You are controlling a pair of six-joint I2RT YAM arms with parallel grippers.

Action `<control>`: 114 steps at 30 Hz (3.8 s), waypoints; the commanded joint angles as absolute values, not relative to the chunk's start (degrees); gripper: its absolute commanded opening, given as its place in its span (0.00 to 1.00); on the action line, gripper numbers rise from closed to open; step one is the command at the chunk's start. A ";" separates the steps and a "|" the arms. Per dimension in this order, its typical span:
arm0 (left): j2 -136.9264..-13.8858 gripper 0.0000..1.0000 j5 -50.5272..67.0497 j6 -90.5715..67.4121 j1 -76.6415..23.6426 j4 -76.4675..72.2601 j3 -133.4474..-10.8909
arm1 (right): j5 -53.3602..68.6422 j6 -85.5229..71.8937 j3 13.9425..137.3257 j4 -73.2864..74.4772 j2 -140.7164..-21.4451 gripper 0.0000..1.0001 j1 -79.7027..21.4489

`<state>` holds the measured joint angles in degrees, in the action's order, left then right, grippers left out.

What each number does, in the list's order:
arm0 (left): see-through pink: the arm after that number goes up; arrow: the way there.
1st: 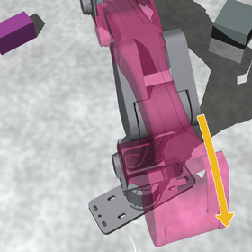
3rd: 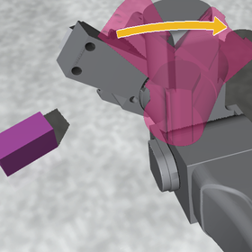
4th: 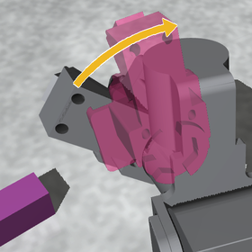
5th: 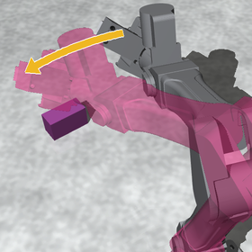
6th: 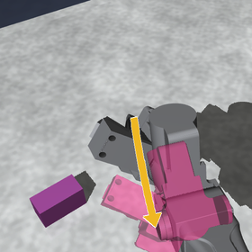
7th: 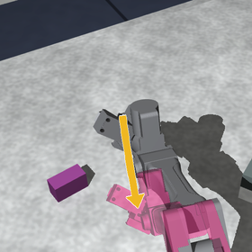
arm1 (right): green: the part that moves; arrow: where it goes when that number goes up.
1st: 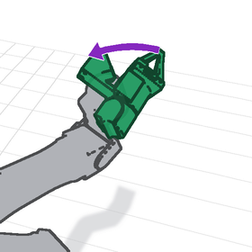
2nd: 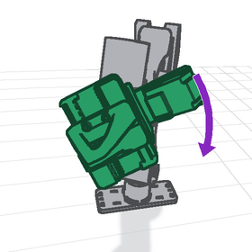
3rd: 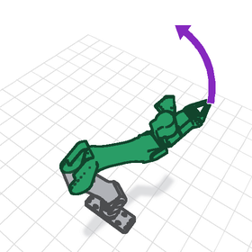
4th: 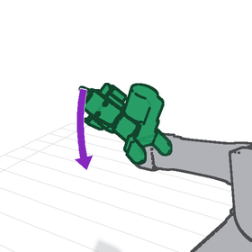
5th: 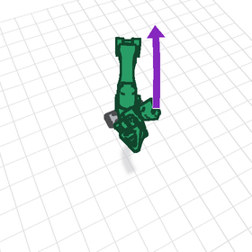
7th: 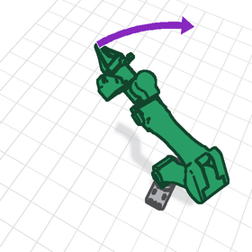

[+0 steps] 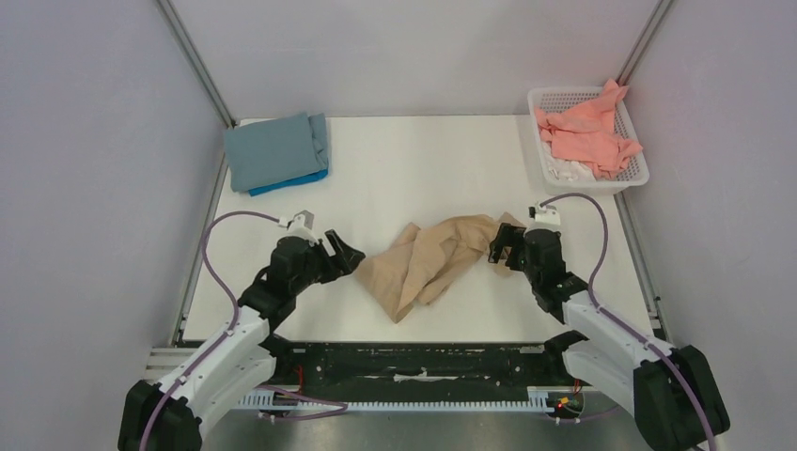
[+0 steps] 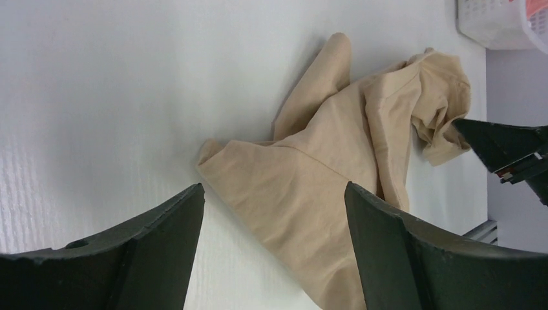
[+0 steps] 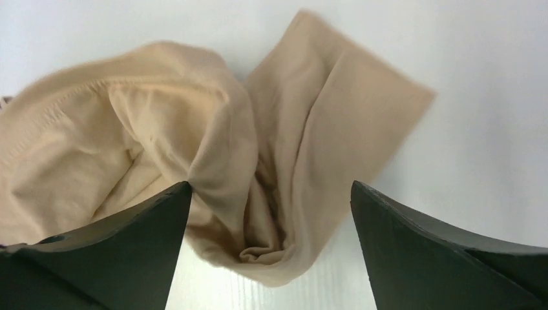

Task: Fold and stack the t-shirts
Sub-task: Move the tshirt to the center of the board, then flatten out the tshirt

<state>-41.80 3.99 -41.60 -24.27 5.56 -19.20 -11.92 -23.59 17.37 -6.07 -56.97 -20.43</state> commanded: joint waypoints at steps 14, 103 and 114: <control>-34.20 0.85 -1.85 -48.12 -52.86 16.88 -16.90 | -13.46 -7.02 29.79 2.45 -47.40 0.98 -22.93; -87.66 0.02 -38.31 -14.73 -33.51 12.77 -84.64 | -35.16 -15.70 49.96 14.02 -57.00 0.04 -21.26; -138.86 0.67 -25.36 -17.71 -26.60 28.34 -136.21 | -22.54 -4.32 61.04 2.57 -87.25 0.53 -8.79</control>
